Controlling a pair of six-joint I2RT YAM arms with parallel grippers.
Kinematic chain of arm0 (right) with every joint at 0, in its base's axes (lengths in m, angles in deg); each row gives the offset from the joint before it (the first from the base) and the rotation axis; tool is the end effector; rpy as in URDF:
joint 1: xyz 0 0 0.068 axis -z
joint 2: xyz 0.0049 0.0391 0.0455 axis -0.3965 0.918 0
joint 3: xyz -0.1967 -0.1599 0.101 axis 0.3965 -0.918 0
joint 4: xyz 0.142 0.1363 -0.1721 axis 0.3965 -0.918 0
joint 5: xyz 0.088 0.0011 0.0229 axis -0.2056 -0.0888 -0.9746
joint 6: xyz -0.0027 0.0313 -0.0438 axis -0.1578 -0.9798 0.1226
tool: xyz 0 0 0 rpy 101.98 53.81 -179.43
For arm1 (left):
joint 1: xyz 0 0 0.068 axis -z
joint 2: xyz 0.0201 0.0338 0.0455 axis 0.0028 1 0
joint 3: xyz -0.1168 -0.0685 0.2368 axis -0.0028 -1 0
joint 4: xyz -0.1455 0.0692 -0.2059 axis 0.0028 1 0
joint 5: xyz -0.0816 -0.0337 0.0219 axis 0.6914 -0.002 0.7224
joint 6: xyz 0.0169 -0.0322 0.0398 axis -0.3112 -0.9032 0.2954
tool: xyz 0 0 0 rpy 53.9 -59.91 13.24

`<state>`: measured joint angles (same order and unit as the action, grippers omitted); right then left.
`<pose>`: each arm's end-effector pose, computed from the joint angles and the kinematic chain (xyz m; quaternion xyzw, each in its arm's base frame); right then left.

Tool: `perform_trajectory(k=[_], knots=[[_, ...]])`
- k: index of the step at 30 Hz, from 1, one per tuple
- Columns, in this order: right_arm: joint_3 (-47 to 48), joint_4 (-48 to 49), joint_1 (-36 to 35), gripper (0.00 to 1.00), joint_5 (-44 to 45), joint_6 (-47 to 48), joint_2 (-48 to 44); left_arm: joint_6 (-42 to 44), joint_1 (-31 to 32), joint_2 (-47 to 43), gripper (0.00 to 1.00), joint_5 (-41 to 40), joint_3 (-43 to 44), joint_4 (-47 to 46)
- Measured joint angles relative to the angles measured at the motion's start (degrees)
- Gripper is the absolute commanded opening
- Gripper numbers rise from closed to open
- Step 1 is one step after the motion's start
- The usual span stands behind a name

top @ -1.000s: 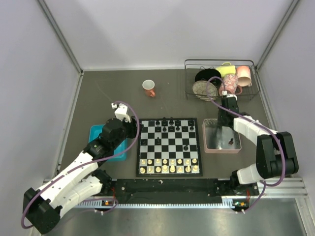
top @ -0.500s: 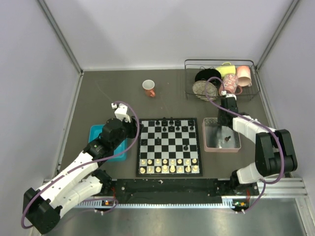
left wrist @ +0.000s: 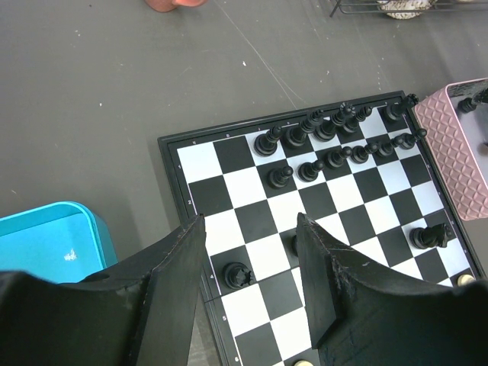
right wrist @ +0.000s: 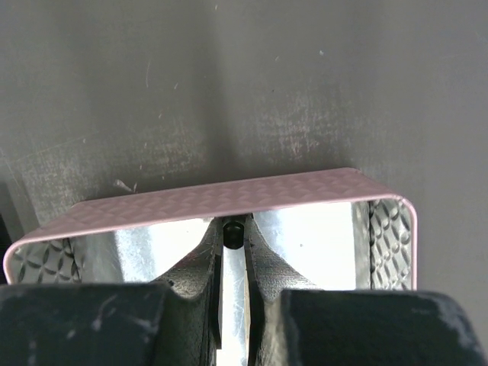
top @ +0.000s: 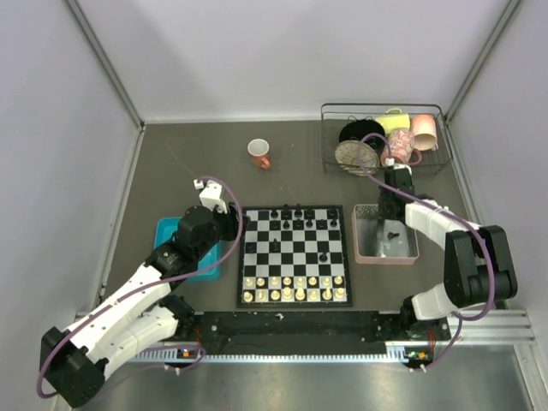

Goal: Set up the chess pieces on the board

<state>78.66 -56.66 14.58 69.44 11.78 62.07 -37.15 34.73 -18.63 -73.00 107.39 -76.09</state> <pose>0.2841 0.0361 0.1772 0.0689 0.9407 -0.0430 0.3293 0.1568 -0.1032 0.2636 0.0568 0.8241 -0.2114 0.5224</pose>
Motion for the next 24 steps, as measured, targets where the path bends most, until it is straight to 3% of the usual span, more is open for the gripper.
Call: perform_trajectory(k=[11, 17, 18, 24], knots=[[-2.0, -5.4, 0.0, 0.02, -5.3, -3.4, -7.9, 0.0, 0.0, 0.0, 0.56, 0.0, 0.0, 0.0], [-3.8, -5.9, -0.5, 0.23, -6.7, -3.8, -8.5, 0.0, 0.0, 0.0, 0.56, 0.0, 0.0, 0.0], [-4.0, -6.1, -0.5, 0.31, -6.8, -4.0, -8.5, 0.0, 0.0, 0.0, 0.56, 0.0, 0.0, 0.0], [-4.3, -6.6, -0.5, 0.4, -6.8, -4.3, -8.7, 0.0, 0.0, 0.0, 0.56, 0.0, -0.2, 0.0]])
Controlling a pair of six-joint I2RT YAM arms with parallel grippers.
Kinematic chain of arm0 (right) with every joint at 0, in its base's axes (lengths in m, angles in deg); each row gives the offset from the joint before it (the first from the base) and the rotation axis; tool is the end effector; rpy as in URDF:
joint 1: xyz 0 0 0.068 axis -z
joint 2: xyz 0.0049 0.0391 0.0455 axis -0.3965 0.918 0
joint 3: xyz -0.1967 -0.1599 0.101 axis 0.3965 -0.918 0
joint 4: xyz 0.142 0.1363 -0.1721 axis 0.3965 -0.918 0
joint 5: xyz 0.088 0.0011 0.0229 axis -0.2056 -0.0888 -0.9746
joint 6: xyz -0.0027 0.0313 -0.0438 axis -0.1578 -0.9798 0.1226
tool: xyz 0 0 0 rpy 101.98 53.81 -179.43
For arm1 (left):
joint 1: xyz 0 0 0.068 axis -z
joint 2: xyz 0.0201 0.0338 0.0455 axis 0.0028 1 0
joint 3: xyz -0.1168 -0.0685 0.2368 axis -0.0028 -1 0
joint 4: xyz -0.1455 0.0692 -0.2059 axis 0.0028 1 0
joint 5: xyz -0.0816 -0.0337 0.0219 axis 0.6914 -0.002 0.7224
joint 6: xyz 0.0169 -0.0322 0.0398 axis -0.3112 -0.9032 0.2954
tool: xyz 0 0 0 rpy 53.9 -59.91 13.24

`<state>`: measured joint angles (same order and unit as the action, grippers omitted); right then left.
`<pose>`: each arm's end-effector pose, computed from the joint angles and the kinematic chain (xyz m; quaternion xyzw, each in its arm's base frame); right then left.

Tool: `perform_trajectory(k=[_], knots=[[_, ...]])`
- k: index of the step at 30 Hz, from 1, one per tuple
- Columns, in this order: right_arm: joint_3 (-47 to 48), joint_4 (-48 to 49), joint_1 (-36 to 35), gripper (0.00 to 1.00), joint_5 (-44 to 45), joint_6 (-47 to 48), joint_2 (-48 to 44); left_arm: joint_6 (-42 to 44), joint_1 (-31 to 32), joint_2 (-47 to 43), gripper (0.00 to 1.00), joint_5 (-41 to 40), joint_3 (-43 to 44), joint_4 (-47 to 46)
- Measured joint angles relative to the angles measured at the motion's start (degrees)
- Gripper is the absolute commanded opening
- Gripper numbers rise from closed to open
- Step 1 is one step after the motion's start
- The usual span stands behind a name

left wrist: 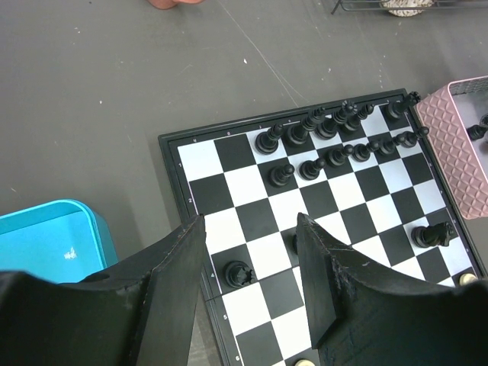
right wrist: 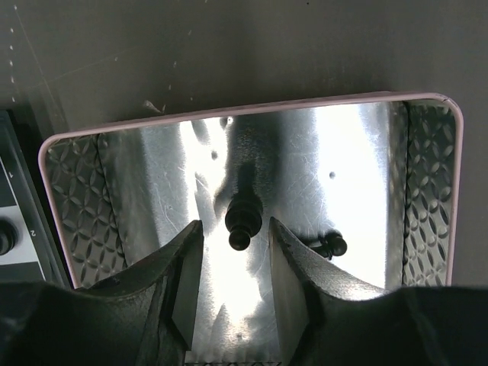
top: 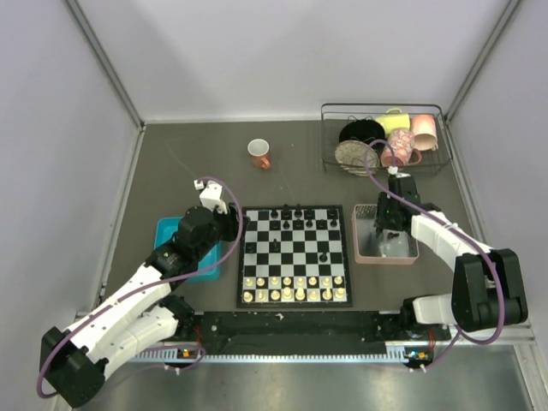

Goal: Set up the chess pieces on the board

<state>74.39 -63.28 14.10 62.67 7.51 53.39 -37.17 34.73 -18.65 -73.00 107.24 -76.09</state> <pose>0.2492 0.0370 0.1851 0.0811 0.9497 0.0209 0.3017 0.1567 -0.1031 0.2628 0.0568 0.8248 -0.2111 0.5215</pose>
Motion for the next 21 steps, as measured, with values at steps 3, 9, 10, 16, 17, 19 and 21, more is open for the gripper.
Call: perform_trajectory(k=[3, 9, 10, 16, 17, 19, 21], knots=[[0.0, 0.0, 0.0, 0.35, 0.0, 0.0, -0.5, 0.0, 0.0, 0.0, 0.56, 0.0, -0.3, 0.0], [0.0, 0.0, 0.0, 0.27, 0.0, 0.0, -0.8, 0.0, 0.0, 0.0, 0.56, 0.0, -0.3, 0.0], [0.0, 0.0, 0.0, 0.27, 0.0, 0.0, -0.8, 0.0, 0.0, 0.0, 0.56, 0.0, -0.3, 0.0], [0.1, 0.0, 0.0, 0.25, 0.0, 0.0, -0.7, 0.0, 0.0, 0.0, 0.56, 0.0, -0.3, 0.0], [0.1, 0.0, 0.0, 0.25, 0.0, 0.0, -0.6, 0.0, 0.0, 0.0, 0.56, 0.0, -0.3, 0.0], [0.1, 0.0, 0.0, 0.25, 0.0, 0.0, -0.4, 0.0, 0.0, 0.0, 0.56, 0.0, -0.3, 0.0], [0.1, 0.0, 0.0, 0.26, 0.0, 0.0, -0.2, 0.0, 0.0, 0.0, 0.56, 0.0, -0.3, 0.0]])
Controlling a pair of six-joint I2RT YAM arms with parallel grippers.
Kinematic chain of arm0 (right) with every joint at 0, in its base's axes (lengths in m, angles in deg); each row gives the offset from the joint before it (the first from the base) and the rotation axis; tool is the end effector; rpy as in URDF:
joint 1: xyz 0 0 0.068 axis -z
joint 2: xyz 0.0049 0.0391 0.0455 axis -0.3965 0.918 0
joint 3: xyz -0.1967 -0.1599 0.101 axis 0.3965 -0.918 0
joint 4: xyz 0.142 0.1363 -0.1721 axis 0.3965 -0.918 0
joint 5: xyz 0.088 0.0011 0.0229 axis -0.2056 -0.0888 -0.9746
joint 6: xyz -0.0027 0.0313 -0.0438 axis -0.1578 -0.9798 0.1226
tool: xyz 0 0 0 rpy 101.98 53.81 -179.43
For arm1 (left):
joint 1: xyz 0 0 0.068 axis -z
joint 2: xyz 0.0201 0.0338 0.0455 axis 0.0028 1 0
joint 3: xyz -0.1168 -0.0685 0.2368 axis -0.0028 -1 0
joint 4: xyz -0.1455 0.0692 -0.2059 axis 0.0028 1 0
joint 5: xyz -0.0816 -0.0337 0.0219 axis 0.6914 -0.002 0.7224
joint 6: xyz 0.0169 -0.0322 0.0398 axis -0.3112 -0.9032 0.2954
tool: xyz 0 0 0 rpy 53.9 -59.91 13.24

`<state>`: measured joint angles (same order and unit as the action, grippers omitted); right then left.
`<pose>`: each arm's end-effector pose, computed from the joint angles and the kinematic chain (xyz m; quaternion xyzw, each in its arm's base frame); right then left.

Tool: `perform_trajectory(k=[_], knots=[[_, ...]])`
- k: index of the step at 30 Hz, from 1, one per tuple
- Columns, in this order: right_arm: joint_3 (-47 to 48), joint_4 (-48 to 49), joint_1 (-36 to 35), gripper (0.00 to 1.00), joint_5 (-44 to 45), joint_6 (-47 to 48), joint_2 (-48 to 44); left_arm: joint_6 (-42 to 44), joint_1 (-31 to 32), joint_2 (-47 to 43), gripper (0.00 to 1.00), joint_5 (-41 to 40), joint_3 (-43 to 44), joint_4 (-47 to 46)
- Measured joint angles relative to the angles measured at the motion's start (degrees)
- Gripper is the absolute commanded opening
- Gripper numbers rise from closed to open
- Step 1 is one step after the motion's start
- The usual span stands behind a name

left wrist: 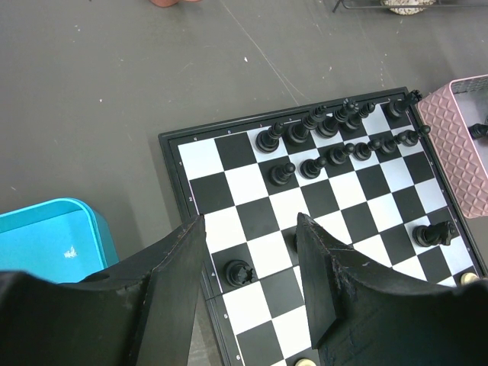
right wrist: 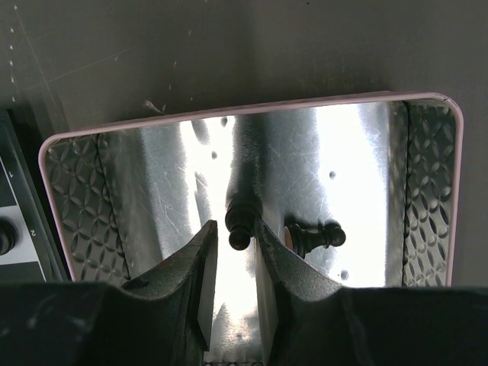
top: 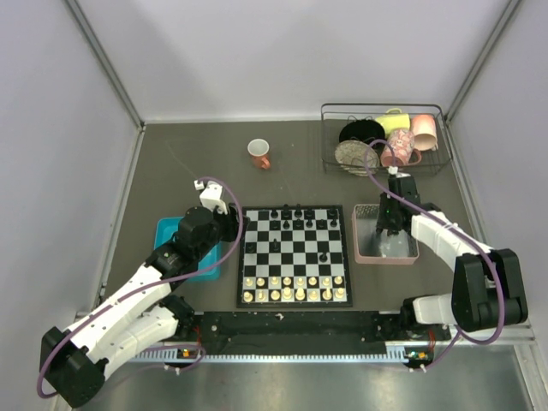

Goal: Set up the chess pieces on the board

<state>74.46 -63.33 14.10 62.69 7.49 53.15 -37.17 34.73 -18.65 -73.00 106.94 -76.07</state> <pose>0.2490 0.0370 0.1864 0.0814 0.9490 0.0213 0.3038 0.1565 -0.1029 0.2609 0.0571 0.8263 -0.2099 0.5195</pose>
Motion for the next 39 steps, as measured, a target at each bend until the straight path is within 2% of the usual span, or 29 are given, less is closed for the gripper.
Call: perform_trajectory(k=[4, 10, 11, 12, 18, 23, 26, 30, 34, 39], knots=[[0.0, 0.0, 0.0, 0.25, 0.0, 0.0, 0.1, 0.0, 0.0, 0.0, 0.56, 0.0, 0.0, 0.0], [0.0, -0.1, -0.1, 0.09, 0.0, 0.0, 0.6, 0.0, 0.0, 0.0, 0.56, 0.0, 0.0, 0.0], [0.0, 0.0, -0.1, 0.02, 0.1, 0.0, 0.7, 0.0, 0.0, 0.0, 0.56, 0.0, 0.0, 0.0], [0.0, 0.0, -0.1, 0.0, 0.1, -0.1, 0.7, 0.0, 0.0, 0.0, 0.56, 0.0, 0.0, 0.0], [2.3, -3.3, -0.1, 0.0, 0.6, -0.9, 0.9, 0.0, 0.0, 0.0, 0.56, 0.0, 0.0, 0.0], [10.8, -10.7, -1.3, 0.0, 2.4, -2.4, -0.8, 0.0, 0.0, 0.0, 0.56, 0.0, 0.0, 0.0], [18.2, -13.5, -5.7, 0.0, 4.0, -3.6, -2.4, -0.3, 0.0, 0.0, 0.55, -0.2, 0.0, 0.0], [28.5, -14.5, -15.3, 0.0, 4.7, -4.6, -0.6, -1.5, -1.0, 0.0, 0.54, -0.7, 0.1, 0.3], [39.7, -14.8, -25.6, 0.0, 3.9, -5.0, 7.0, -3.1, -4.9, 0.1, 0.53, -0.1, 0.9, 2.6], [50.5, -14.9, -33.5, 0.0, 2.1, -4.2, 19.5, -5.9, -13.5, -0.4, 0.53, 1.8, 1.1, 4.6]])
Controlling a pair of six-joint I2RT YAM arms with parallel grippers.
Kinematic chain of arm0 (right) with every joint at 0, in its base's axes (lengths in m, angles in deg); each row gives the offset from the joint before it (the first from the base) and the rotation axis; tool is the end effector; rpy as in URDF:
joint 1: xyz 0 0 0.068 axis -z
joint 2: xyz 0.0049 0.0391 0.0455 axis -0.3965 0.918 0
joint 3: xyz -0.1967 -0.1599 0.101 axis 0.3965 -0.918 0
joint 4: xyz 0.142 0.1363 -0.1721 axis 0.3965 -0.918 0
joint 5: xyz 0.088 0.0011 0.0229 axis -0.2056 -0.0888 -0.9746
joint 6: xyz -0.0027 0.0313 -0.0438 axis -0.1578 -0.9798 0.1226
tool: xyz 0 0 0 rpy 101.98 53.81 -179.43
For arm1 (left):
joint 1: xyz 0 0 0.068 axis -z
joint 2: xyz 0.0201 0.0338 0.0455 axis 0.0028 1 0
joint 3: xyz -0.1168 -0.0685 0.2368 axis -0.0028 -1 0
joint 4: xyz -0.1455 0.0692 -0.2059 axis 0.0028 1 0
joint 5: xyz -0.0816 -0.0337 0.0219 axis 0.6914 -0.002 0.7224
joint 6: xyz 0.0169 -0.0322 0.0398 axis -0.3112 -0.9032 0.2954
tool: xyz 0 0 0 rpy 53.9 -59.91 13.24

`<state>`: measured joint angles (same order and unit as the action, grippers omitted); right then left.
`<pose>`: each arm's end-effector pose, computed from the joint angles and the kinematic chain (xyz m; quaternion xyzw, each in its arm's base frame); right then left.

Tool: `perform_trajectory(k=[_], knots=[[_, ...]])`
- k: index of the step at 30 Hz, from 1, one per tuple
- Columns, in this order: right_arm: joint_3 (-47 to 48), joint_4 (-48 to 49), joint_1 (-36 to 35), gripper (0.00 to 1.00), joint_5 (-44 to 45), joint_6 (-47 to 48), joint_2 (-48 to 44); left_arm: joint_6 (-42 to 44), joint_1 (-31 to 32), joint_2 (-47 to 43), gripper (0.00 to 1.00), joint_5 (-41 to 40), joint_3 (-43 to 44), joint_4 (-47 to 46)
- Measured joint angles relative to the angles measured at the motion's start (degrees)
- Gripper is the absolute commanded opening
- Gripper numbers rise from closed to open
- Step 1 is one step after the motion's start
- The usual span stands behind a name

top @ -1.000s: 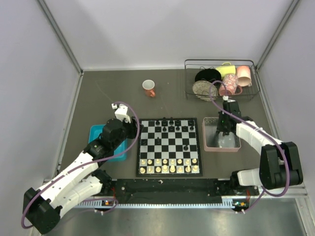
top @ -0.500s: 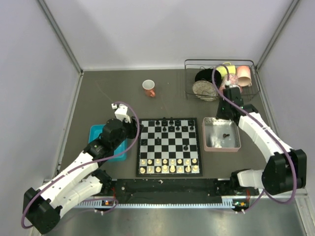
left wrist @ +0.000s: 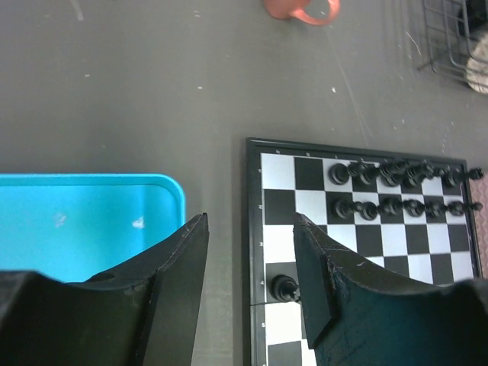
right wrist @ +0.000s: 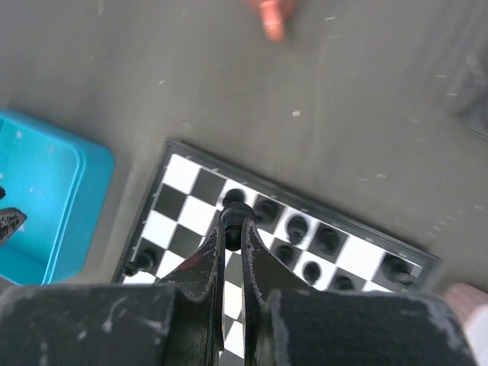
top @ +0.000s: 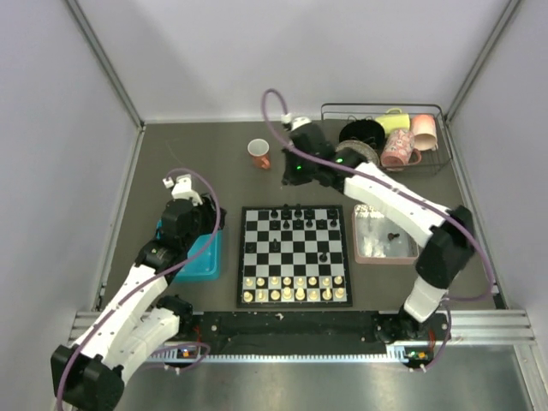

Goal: Set up the chess pieces on the board

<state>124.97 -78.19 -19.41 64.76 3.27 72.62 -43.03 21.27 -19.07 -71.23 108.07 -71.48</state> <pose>0.2805 0.2529 0.3490 -0.1371 0.8896 0.1763 0.3984 0.1723 -0.0634 0.2610 -0.0732 0.8400 -0.1770 0.5077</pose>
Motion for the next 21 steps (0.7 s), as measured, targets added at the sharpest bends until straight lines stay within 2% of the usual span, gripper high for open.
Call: perform_trajectory(k=[5, 9, 21], knots=[[7.3, -1.2, -6.1, 0.0, -2.2, 1.1, 10.7, -1.6, -4.0, -2.5, 0.53, 0.3, 0.0, 2.5], [9.9, -2.0, -9.3, 0.0, -3.0, 1.9, 15.7, -2.0, -5.4, -4.0, 0.54, 0.6, 0.0, 3.6], [9.9, -3.5, -11.3, 0.0, -3.2, 1.9, 20.2, -2.3, -5.8, -5.3, 0.57, 1.9, -1.7, 4.0]])
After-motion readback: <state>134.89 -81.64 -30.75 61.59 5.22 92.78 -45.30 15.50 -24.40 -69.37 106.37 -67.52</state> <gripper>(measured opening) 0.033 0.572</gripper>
